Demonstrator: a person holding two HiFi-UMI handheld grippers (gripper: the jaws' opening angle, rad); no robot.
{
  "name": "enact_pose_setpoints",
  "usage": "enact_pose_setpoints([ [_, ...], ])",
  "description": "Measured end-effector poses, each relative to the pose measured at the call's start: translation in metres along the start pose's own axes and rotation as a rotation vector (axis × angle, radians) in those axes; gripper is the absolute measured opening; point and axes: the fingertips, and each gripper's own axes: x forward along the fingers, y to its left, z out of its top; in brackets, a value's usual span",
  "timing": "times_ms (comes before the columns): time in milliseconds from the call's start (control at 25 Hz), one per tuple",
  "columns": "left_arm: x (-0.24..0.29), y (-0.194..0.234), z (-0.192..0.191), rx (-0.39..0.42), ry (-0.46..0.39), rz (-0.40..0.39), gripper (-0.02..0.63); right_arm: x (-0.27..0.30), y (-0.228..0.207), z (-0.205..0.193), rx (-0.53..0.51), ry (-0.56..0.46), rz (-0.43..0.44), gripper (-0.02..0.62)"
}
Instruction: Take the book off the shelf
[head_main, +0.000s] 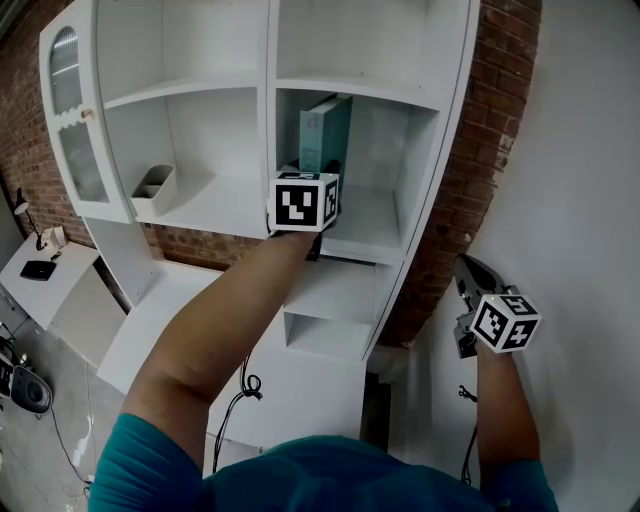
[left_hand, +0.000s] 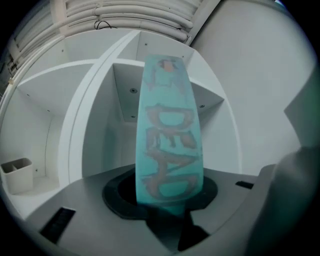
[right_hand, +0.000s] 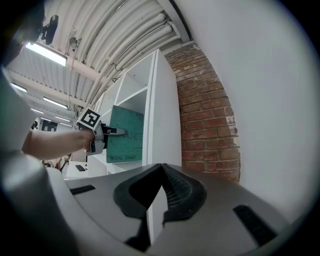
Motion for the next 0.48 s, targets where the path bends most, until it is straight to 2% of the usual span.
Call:
enact_pose_setpoints([
  [240, -0.047, -0.015, 0.01, 0.011, -0.036, -0.078, 0.156, 0.001, 0.026, 0.0, -0.004, -0.002, 0.049, 0.021],
  [480, -0.102, -0.023, 0.015, 0.014, -0.076, -0.121, 0.156, -0.003, 0.056, -0.001, 0.004, -0.004, 0.108, 0.021],
])
